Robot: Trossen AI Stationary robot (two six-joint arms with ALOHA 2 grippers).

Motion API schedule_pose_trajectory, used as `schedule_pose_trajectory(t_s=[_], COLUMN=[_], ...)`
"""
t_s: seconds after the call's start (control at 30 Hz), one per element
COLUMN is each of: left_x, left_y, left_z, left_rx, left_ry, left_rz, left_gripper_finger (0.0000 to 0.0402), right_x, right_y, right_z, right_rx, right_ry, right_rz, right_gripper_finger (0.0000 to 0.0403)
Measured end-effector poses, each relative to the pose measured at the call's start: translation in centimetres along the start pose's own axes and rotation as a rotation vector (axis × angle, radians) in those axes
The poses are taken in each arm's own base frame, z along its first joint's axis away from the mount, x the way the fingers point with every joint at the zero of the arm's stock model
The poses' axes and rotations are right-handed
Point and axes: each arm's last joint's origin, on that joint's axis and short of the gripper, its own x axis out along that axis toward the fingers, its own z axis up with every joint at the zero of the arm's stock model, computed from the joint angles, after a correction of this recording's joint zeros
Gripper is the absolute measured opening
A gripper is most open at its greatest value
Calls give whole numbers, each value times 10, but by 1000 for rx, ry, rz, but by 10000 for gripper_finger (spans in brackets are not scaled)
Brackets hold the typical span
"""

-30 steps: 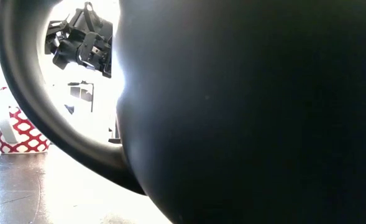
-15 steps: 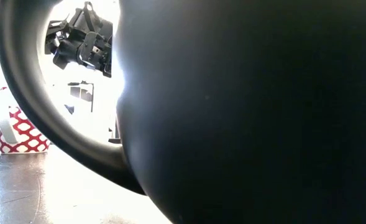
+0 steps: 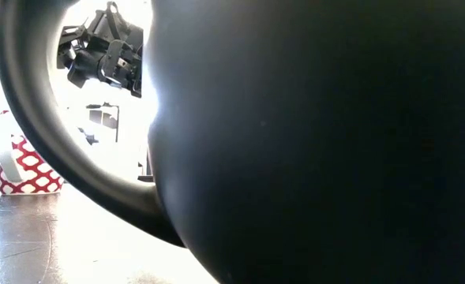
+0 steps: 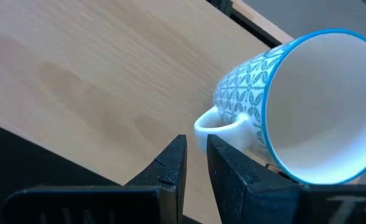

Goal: Place coffee mugs
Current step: Put the light blue patterned mug on the shelf

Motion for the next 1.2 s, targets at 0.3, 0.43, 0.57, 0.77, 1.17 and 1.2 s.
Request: schedule_pose_trajectory(t_s=[0.3,0.43,0.57,0.77,1.17,1.2], left_x=[0,0,0,0,0,0], left_y=[0,0,0,0,0,0], left_z=[0,0,0,0,0,0], left_rx=[0,0,0,-8,-3,-2], left_ry=[0,-1,0,0,0,-2], left_rz=[0,0,0,0,1,1], left_gripper_finger=[80,80,80,80,80,80], right_x=[0,0,0,-7,-5,-4], right_y=[-3,-4,-4,-5,-5,-6], right_z=[0,1,1,2,-13,-13], right_rx=[-6,-8,-7,-9,27,24], right_ry=[-14,-19,-21,-12,137,135], right_rz=[-95,-115,-113,-105,-75,-98], right_gripper_finger=[52,52,52,52,52,52])
